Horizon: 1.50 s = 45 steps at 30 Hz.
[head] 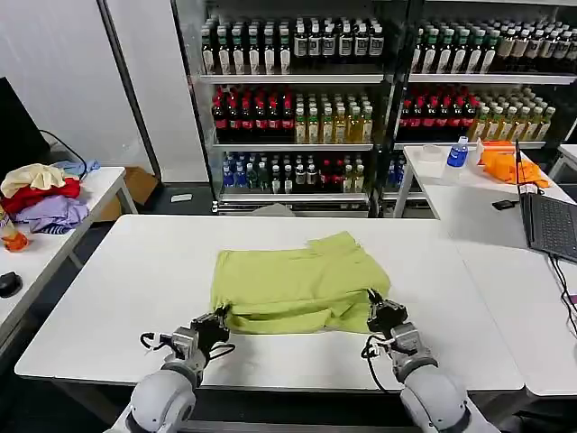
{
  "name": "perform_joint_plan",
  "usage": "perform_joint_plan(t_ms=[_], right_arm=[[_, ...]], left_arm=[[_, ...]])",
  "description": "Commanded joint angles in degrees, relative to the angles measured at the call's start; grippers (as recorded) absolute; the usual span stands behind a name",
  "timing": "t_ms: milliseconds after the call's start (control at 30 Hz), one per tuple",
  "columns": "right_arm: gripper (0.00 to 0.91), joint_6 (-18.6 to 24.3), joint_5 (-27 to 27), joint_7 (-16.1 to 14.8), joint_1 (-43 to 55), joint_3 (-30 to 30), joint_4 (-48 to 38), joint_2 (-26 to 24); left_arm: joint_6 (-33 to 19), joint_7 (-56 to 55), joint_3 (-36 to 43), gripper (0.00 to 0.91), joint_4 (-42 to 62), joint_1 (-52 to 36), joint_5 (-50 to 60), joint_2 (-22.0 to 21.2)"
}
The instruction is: Fold and organize the clothes.
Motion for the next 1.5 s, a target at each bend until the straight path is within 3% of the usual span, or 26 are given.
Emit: perform_joint_plan(t_ms=[33, 267, 433, 567, 767, 800, 867, 900, 933, 967, 1000, 1033, 1100, 1500], right_arm=[[0.907, 0.39, -0.47, -0.14, -0.53, -0.06, -0.54, 0.32], [0.907, 0.99, 0.1, -0.31, -6.73, 4.9, 4.69, -0.28], [0.907, -0.8, 4.29, 0.48, -9.32, 7.67, 5.14, -1.02], [0.907, -3.16, 7.78, 1.51, -8.85, 7.95, 2.89, -0.87], [0.907, -4.55, 8.64, 2.11, -6.86, 6.27, 0.09, -0.29], [0.907, -4.68, 8.75, 2.16, -6.81, 6.24, -0.08, -0.23], [0.907, -5.36, 9.61, 2.39, -6.27, 5.86, -1.11, -0.08], [0.907, -5.47, 9.81, 2.47, -6.22, 5.8, -1.36, -0.05], [0.867, -5.5, 9.98, 2.55, -6.19, 5.74, -1.57, -0.02], [0.524, -5.53, 10.43, 2.59, -6.17, 5.64, -1.91, 0.01], [0.272, -5.55, 10.68, 2.61, -6.19, 5.58, -2.0, 0.0], [0.151, -5.54, 11.08, 2.7, -6.22, 5.41, -2.16, -0.02], [0.0, -5.43, 11.11, 2.7, -6.31, 5.19, -2.25, 0.0], [0.0, -5.22, 11.06, 2.69, -6.72, 5.27, -1.38, 0.1]], left_arm=[[-1.39, 0.01, -0.19, 0.907, 0.64, -0.74, 0.27, -0.4], [-1.66, -0.42, -2.45, 0.907, -1.49, 2.42, 0.18, -0.54], [-1.55, -0.55, -3.56, 0.907, -1.79, 4.73, -0.37, -0.3], [-1.12, -0.89, -3.7, 0.907, -0.53, 4.91, -0.99, -0.43], [-0.64, -1.08, -3.36, 0.907, 0.74, 3.96, -1.21, -0.56], [-0.63, -1.07, -3.33, 0.695, 0.85, 3.91, -1.2, -0.55], [-0.63, -1.0, -3.25, 0.474, 1.25, 3.92, -1.21, -0.57], [-0.63, -0.98, -3.21, 0.232, 1.33, 3.93, -1.2, -0.58], [-0.64, -0.91, -3.15, 0.101, 1.49, 3.96, -1.22, -0.58], [-0.66, -0.88, -3.09, 0.03, 1.69, 3.96, -1.23, -0.59], [-0.66, -0.86, -3.06, 0.02, 1.82, 3.95, -1.22, -0.61], [-0.66, -0.83, -3.04, 0.02, 1.92, 3.9, -1.25, -0.64], [-0.65, -0.73, -2.95, 0.02, 2.19, 3.76, -1.34, -0.67], [-1.04, -0.25, -3.59, 0.02, 0.77, 4.93, -2.47, -0.38]])
